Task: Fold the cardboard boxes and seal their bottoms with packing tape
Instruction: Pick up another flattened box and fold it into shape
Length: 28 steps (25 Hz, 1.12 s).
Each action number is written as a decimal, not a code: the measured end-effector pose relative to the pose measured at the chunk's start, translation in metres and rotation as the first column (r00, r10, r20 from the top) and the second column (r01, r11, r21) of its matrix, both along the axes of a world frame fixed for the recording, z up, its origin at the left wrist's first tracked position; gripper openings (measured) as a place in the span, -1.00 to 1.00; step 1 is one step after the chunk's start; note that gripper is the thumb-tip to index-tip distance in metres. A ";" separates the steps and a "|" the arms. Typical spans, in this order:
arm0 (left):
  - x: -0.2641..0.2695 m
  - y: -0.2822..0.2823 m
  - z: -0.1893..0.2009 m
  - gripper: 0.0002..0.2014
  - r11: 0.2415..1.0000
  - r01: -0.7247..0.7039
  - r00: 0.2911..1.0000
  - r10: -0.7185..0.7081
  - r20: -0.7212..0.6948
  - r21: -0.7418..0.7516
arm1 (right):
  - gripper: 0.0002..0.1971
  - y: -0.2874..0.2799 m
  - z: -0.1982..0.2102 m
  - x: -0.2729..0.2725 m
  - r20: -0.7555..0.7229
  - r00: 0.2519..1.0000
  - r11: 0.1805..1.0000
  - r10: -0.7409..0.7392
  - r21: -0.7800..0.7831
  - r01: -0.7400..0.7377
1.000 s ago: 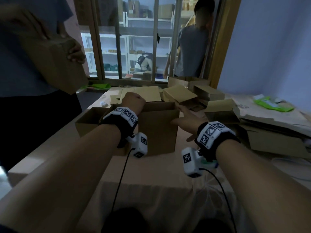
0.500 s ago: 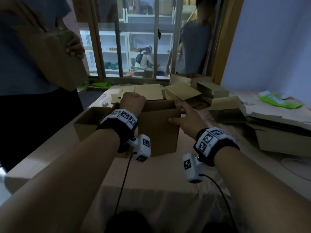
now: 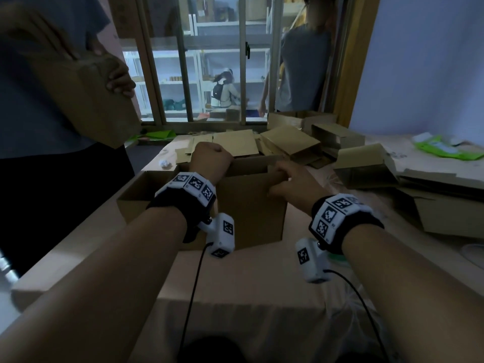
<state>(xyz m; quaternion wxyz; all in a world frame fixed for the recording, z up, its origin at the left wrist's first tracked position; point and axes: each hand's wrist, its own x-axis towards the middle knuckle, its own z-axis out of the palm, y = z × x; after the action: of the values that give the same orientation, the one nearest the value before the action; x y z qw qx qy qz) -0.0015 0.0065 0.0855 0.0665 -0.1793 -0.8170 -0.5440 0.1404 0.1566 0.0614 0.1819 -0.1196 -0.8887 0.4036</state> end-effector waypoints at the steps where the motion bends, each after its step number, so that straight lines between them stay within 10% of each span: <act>1: -0.001 0.002 -0.001 -0.88 1.000 -0.006 1.000 0.006 -0.022 -0.024 | -0.79 0.001 0.000 0.000 0.002 1.000 1.000 0.001 0.004 -0.001; 8: 0.019 0.000 0.003 -0.75 0.998 -0.055 0.997 0.053 -0.064 -0.041 | -0.77 0.012 0.007 0.005 0.085 0.996 0.997 0.015 -0.072 -0.009; 12: 0.032 -0.006 0.008 -0.64 0.961 -0.134 0.985 0.155 -0.072 0.244 | -0.74 0.009 0.011 0.008 0.090 0.996 0.995 -0.003 -0.095 0.011; 25: 0.031 -0.019 0.005 -0.86 0.973 0.053 0.994 -0.073 0.082 0.225 | -0.66 0.004 0.008 0.014 0.072 0.996 0.981 -0.049 -0.184 0.062; 28: 0.023 -0.021 0.001 -0.57 0.940 0.281 0.953 -0.298 0.061 0.194 | -0.64 0.006 0.005 0.010 0.069 0.996 0.979 -0.050 -0.193 0.062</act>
<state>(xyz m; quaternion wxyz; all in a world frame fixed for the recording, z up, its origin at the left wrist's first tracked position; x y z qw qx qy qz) 0.0213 -0.0147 0.0864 -0.0346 -0.2661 -0.7303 -0.6282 0.1507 0.1628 0.0663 0.1523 -0.1744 -0.8466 0.4792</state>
